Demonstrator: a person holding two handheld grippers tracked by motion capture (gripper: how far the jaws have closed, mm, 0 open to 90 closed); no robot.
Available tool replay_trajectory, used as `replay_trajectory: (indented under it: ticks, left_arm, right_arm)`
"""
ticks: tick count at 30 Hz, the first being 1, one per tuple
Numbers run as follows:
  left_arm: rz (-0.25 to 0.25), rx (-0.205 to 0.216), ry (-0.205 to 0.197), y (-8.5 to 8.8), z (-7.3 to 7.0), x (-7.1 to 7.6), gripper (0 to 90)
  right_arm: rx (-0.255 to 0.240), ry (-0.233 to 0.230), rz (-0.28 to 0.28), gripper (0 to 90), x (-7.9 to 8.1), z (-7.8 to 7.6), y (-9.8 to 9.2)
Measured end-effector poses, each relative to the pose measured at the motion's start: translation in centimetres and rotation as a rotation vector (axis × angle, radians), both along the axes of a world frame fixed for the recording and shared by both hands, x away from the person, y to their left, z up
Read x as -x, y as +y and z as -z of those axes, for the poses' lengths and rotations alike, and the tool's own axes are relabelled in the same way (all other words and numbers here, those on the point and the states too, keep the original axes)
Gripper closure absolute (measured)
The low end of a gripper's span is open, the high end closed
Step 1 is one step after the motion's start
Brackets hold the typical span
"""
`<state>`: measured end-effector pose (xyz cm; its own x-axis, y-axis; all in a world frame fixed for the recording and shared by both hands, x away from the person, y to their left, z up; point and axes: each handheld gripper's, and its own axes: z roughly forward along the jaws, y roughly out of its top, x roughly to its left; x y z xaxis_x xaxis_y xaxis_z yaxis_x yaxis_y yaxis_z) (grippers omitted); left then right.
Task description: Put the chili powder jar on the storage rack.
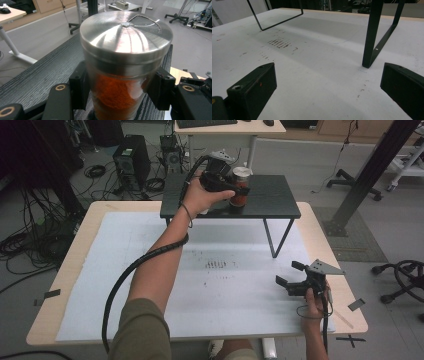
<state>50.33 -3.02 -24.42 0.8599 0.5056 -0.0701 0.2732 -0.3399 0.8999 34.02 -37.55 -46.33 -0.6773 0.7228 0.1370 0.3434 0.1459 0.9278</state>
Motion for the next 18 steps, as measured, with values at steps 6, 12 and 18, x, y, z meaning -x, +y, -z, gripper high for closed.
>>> replay_trajectory:
  ticks: [6,12,18]
  left_arm:
    - [0.0,-0.001,0.002,0.0,-0.01,-0.02,43.0]
    - [-0.001,-0.001,0.003,-0.02,0.01,-0.01,43.0]
    - [-0.003,0.001,0.004,-0.03,0.04,-0.03,43.0]
  right_arm:
    - [-0.001,0.0,0.001,0.3,0.01,0.0,-0.01]
    - [-0.001,0.0,0.001,0.3,0.03,-0.01,-0.02]
    - [-0.002,0.0,0.002,0.3,0.04,-0.02,-0.04]
